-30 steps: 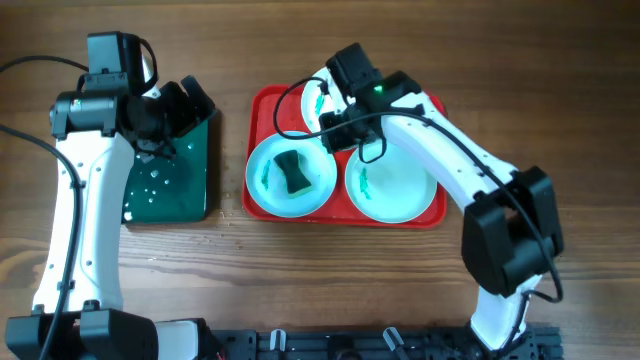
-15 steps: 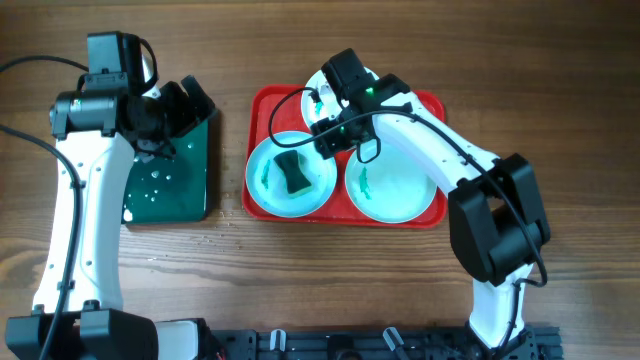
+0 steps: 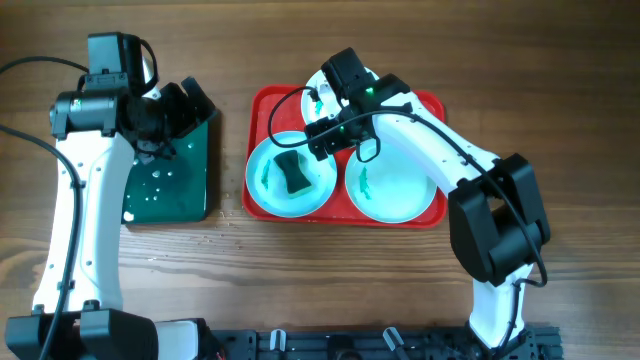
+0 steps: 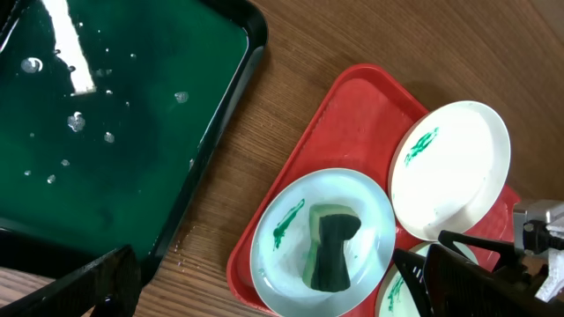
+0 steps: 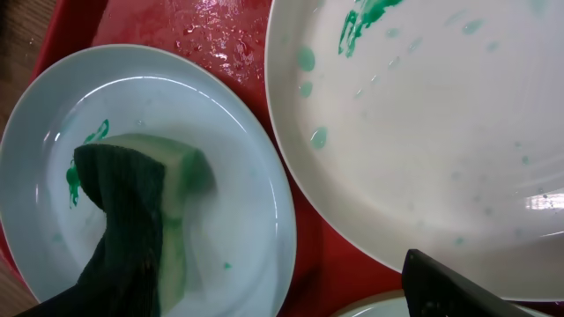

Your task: Clean dirty plates on tray and stack at the side

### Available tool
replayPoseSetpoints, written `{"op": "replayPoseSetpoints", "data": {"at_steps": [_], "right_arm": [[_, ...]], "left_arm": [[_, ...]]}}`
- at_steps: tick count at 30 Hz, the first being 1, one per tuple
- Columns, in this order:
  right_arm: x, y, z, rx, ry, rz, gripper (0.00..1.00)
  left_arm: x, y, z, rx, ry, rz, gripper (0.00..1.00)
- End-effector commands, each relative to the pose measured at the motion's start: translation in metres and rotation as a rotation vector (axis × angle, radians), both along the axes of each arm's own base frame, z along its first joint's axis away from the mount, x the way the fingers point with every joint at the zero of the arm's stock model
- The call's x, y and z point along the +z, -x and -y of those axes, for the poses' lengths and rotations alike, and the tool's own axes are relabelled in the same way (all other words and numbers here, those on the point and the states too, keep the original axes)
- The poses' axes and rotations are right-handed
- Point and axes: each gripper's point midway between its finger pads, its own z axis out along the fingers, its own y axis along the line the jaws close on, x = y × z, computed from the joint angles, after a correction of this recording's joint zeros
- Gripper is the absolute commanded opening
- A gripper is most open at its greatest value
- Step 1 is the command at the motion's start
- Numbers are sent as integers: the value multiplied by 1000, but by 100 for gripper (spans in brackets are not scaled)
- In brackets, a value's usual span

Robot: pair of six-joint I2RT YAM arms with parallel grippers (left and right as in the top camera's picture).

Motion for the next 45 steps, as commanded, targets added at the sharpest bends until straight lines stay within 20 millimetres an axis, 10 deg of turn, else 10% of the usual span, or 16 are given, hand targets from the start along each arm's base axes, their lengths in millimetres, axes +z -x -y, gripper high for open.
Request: {"op": "replayPoseSetpoints", "data": {"at_steps": [1, 18, 45], "right_arm": [[-5, 1, -4, 10, -7, -15, 89], [-5, 2, -3, 10, -5, -17, 64], [-8, 8, 0, 10, 10, -44, 74]], "left_arm": [[-1, -1, -2, 4, -2, -3, 100], [-2, 0, -2, 4, -2, -5, 100], [-2, 0, -2, 4, -1, -5, 100]]}}
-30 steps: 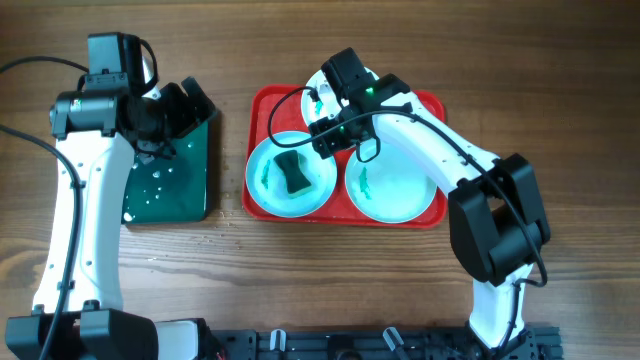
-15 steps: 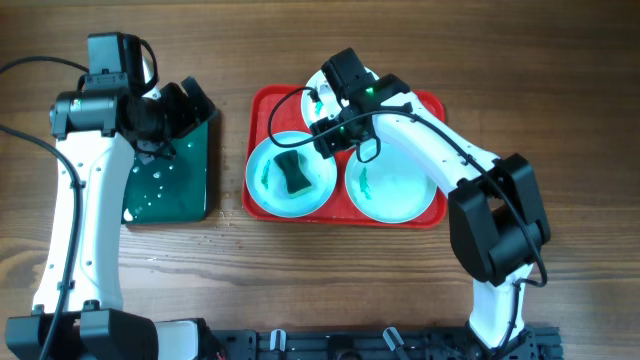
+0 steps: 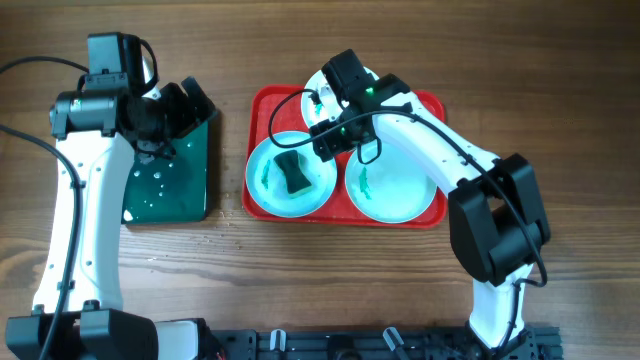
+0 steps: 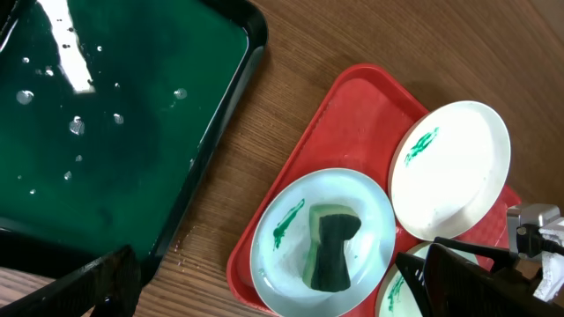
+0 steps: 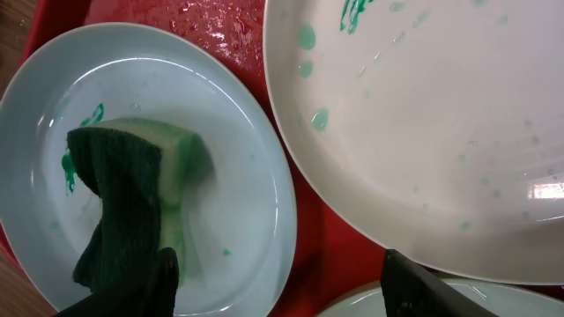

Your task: Clean dirty plates on tray and stack at the side

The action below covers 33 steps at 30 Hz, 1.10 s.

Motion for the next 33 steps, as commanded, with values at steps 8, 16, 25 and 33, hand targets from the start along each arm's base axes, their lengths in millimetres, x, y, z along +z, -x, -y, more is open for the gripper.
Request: {"op": "replayPoseSetpoints", "data": {"at_steps": [8, 16, 25, 33], "right_arm": [[-6, 2, -3, 8, -4, -17, 74], [-6, 2, -3, 9, -4, -17, 68], [-6, 2, -3, 9, -4, -17, 68], [-6, 2, -3, 8, -4, -17, 68]], "left_arm": [[-2, 0, -2, 4, -1, -5, 100], [-2, 0, -2, 4, -1, -5, 100], [-2, 0, -2, 4, -1, -5, 100], [-2, 0, -2, 4, -1, -5, 100]]}}
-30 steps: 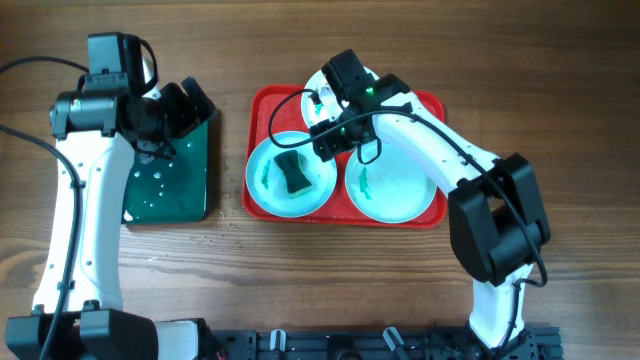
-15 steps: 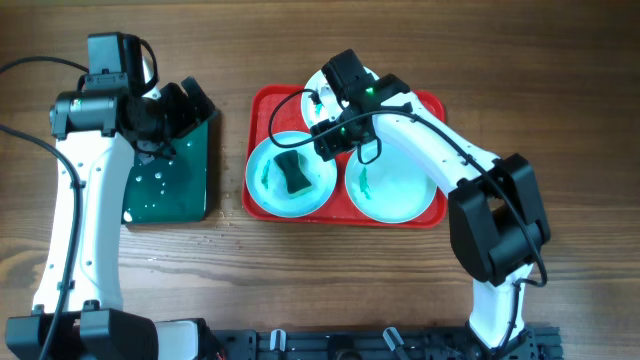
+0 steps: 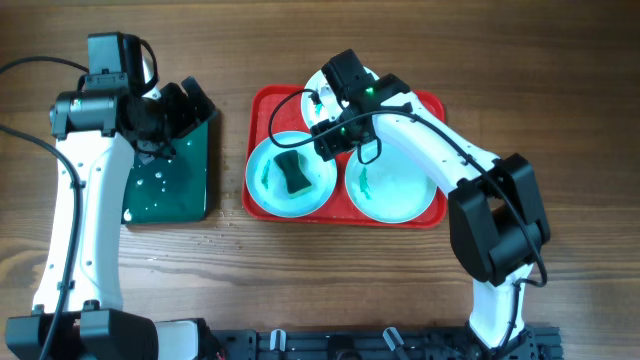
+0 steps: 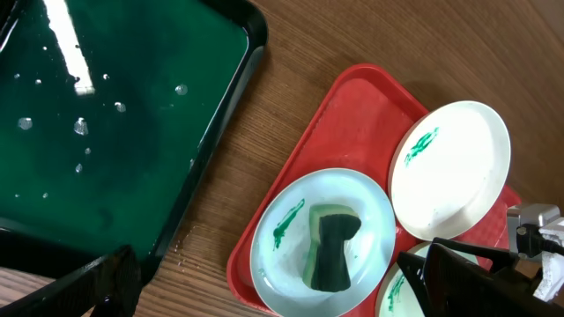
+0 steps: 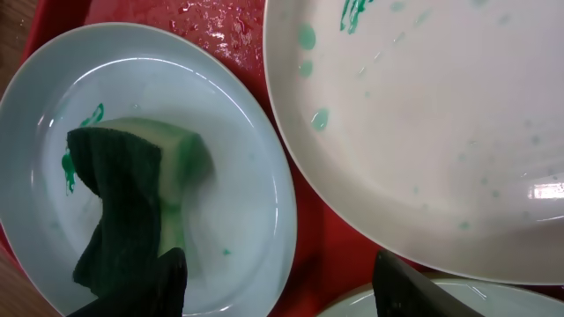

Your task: Clean dirty plates on tray and stack at the side

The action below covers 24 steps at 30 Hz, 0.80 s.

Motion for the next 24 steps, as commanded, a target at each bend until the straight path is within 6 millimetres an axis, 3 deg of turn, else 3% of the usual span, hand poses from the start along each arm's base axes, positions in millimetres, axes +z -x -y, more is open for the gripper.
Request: {"op": "replayPoseSetpoints", "data": {"at_steps": [1, 24], "right_arm": [[-6, 2, -3, 8, -4, -17, 68], [-6, 2, -3, 8, -3, -17, 67]], "left_arm": [[-2, 0, -2, 4, -2, -5, 100], [-2, 0, -2, 4, -2, -5, 100]]}}
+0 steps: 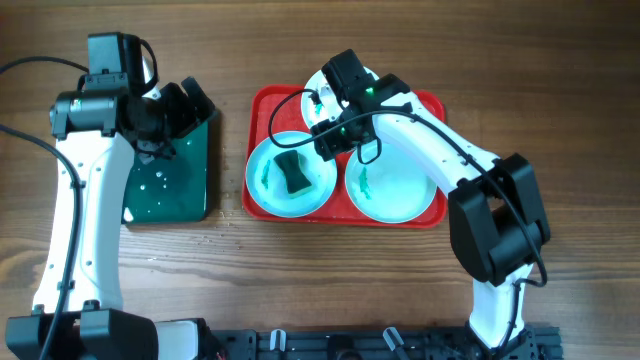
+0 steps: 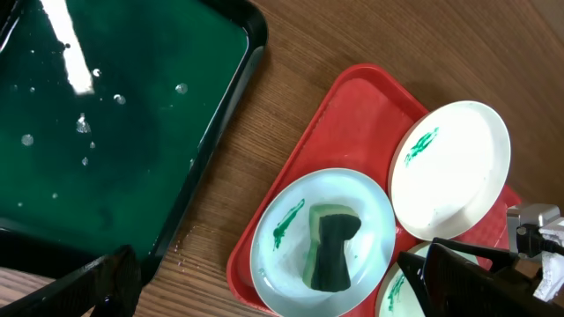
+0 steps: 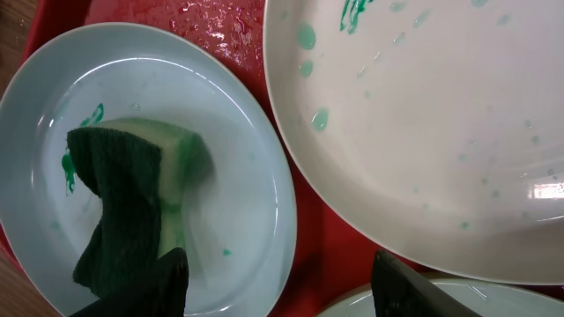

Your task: Clean dirty plates on tray and stack at the side

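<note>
A red tray (image 1: pixel 262 110) holds three white plates smeared with green. The front left plate (image 1: pixel 266 186) carries a green and dark sponge (image 1: pixel 291 172). The back plate (image 3: pixel 423 114) leans over the others, and the front right plate (image 1: pixel 400 192) lies beneath my right arm. My right gripper (image 3: pixel 278 282) hangs open low over the gap between the plates, just right of the sponge (image 3: pixel 132 207). My left gripper (image 2: pixel 273 282) stands open, high above the table between the two trays.
A dark green tray (image 1: pixel 175 170) with water drops lies left of the red tray on the wooden table (image 1: pixel 300 270). In the left wrist view its black rim (image 2: pixel 216 123) runs close to the red tray's edge (image 2: pixel 291 167).
My right gripper first showed only one finger at the lower right, beside the sponge plate. By 1.9 s ago it had shifted slightly, and both open fingers appeared either side of the gap between plates. It has stayed there. The left arm has kept still.
</note>
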### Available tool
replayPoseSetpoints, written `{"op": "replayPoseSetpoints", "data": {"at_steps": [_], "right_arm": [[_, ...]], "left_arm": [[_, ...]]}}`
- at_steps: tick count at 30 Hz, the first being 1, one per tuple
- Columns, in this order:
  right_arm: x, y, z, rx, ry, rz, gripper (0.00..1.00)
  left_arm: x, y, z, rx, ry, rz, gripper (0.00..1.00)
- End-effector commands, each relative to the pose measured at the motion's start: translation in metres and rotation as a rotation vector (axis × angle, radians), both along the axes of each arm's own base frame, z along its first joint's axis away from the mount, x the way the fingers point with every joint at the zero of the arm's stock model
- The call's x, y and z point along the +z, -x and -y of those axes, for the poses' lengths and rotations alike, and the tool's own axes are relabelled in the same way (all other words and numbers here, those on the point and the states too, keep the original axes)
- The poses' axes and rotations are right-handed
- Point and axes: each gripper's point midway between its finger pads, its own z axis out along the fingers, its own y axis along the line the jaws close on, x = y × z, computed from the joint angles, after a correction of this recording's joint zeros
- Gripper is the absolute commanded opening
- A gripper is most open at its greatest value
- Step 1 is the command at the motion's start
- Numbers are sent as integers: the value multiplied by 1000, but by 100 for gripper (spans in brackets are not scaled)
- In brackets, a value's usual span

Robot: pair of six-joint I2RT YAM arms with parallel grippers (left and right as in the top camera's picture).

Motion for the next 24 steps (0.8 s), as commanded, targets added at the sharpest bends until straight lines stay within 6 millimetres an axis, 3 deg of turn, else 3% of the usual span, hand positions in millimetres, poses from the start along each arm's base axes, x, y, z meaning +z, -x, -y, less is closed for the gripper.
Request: {"op": "replayPoseSetpoints", "data": {"at_steps": [1, 21, 24], "right_arm": [[-6, 2, -3, 8, -3, -17, 67], [-6, 2, -3, 8, -3, -18, 66], [-8, 3, -2, 9, 1, -25, 60]], "left_arm": [[-2, 0, -2, 4, -1, -6, 100], [-2, 1, -2, 4, -1, -13, 100], [-2, 1, -2, 4, -1, -13, 100]]}}
